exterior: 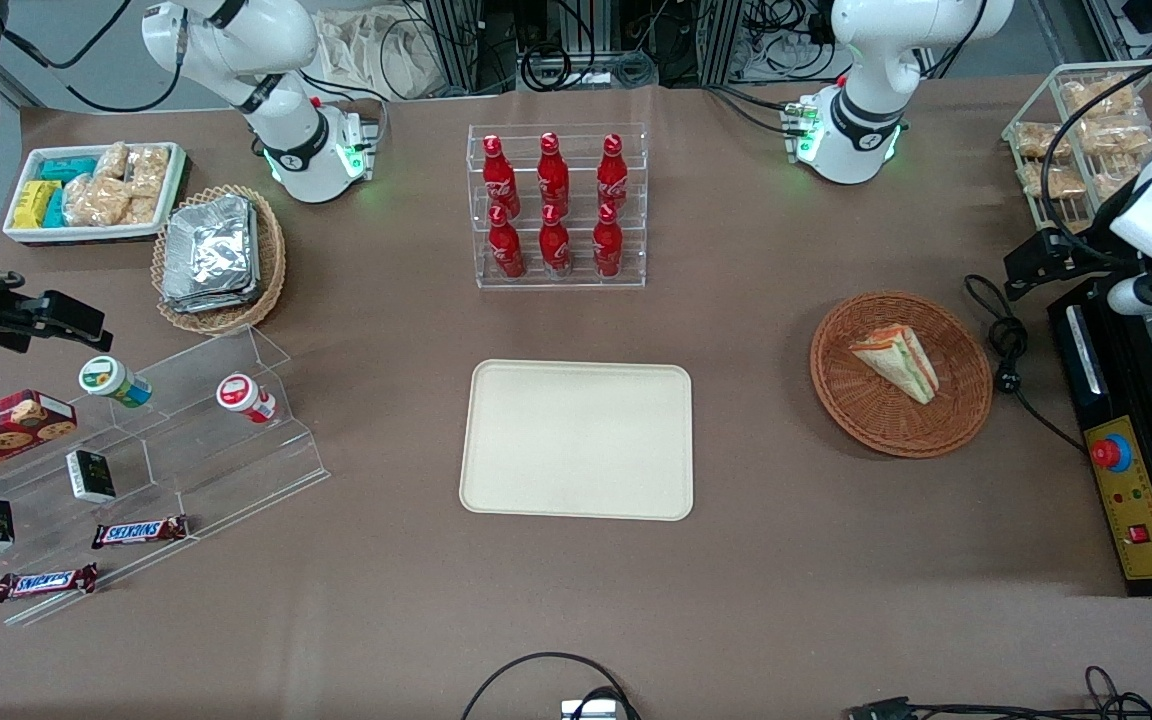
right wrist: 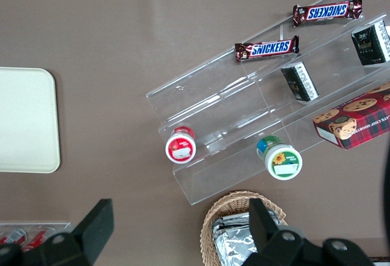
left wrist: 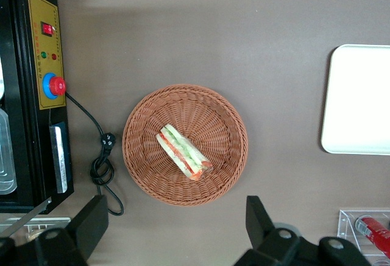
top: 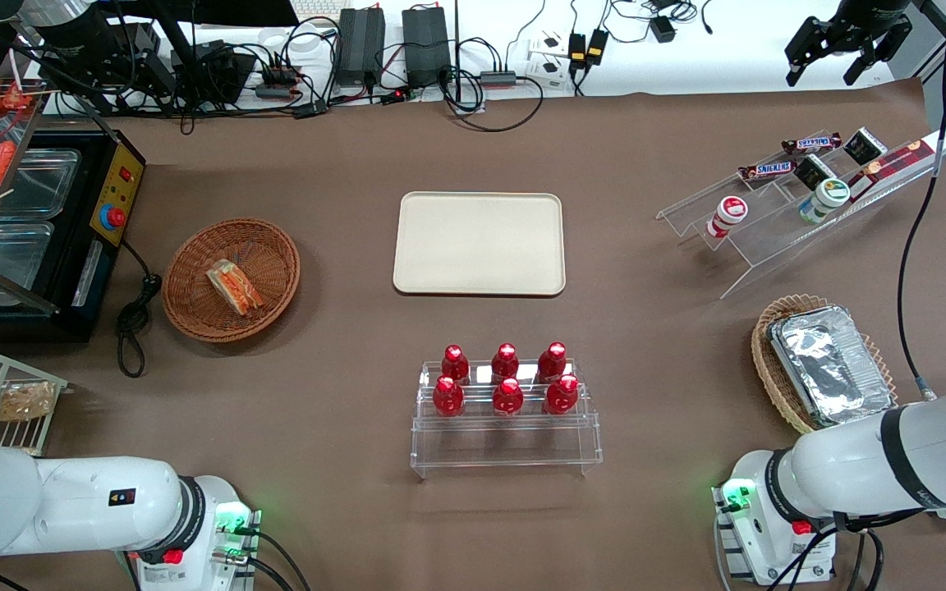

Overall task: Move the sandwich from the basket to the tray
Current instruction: 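Move the left gripper over the sandwich in the wicker basket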

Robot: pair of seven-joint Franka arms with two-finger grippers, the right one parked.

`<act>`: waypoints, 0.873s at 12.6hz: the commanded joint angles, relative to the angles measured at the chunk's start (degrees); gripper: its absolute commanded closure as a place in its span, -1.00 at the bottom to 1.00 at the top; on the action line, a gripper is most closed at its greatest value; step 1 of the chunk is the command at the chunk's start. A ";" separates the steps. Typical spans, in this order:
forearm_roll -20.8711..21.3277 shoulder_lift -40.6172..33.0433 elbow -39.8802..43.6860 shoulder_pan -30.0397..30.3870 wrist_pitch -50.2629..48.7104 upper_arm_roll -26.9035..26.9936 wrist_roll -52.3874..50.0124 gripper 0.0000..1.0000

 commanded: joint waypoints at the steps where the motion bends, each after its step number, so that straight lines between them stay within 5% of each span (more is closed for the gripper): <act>1: -0.81 -0.33 0.92 -0.37 -2.02 0.52 0.78 -1.00; 6: 0.25 0.99 -2.04 -0.81 -1.07 0.25 -0.27 -1.00; 11: 0.25 -5.24 -23.82 -0.72 18.06 0.17 -12.62 -1.00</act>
